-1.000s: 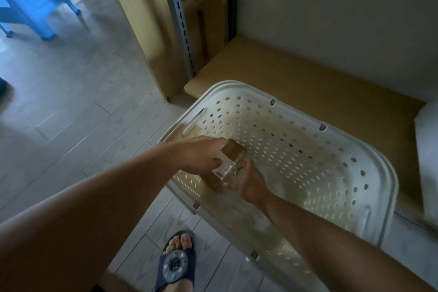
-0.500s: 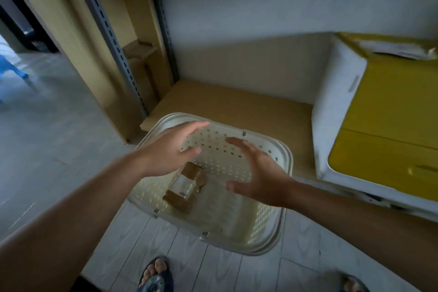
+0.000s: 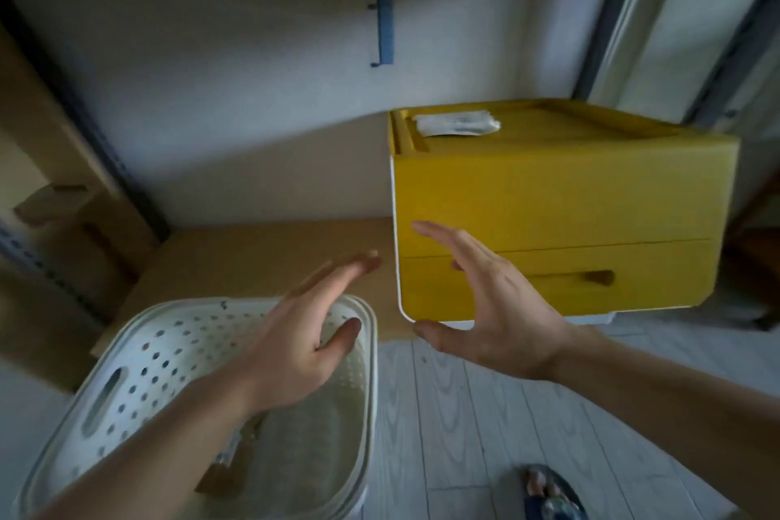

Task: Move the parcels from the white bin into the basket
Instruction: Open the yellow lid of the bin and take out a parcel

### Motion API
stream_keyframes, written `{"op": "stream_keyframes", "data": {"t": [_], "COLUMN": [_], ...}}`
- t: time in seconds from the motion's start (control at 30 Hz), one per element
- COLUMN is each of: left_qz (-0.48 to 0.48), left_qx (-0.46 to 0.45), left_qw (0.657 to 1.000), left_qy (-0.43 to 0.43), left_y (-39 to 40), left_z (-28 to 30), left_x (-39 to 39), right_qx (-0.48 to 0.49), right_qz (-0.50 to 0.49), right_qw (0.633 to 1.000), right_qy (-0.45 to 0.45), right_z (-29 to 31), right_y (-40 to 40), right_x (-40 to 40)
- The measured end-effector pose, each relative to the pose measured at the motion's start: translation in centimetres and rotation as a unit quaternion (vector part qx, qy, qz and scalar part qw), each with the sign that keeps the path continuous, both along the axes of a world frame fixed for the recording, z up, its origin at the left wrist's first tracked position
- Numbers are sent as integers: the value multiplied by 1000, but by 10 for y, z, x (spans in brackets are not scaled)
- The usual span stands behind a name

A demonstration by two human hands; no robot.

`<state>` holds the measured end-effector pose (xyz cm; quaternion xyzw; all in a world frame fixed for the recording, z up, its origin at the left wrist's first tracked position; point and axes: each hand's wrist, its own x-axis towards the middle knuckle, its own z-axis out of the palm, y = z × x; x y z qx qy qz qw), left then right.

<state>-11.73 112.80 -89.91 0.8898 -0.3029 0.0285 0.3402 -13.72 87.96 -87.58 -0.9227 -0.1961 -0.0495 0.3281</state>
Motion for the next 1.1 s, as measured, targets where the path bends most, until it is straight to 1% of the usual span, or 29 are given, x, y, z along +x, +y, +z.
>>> {"op": "stream_keyframes", "data": {"t": [0.2, 0.3, 0.43, 0.6, 0.77, 0.87, 0.97, 1.03, 1.1], "left_qz": [-65, -92, -101, -73, -47, -32, -4, 37, 100], "left_qx": [-59, -60, -41, -21, 16, 38, 32, 10, -16], "left_qw": [994, 990, 988, 989, 981, 974, 969, 965, 961], "left_qy": [-69, -86, -111, -129, -190, -222, -245, -259, -257], "left_y": [-64, -86, -102, -112, -122, -126, -129, -130, -129], "left_z": [5, 4, -1, -1, -7, -8, -2, 2, 5], "left_x": [16, 23, 32, 36, 41, 47, 52, 53, 52], "right_qx": [39, 43, 49, -88, -242, -274, -281, -282, -277], "right_qz": [-42, -61, -90, -73, -85, -111, -124, -117, -106], "right_qw": [998, 996, 992, 981, 944, 933, 928, 925, 919], "right_qy": [-24, -42, -70, -155, -208, -205, -210, -227, -260], "right_z": [1, -6, -11, -19, -21, -18, -18, -20, -23], "right_y": [-43, -62, -86, -104, -107, -105, -106, -108, -113], "right_x": [-1, -4, 0, 23, 42, 47, 49, 49, 47]}}
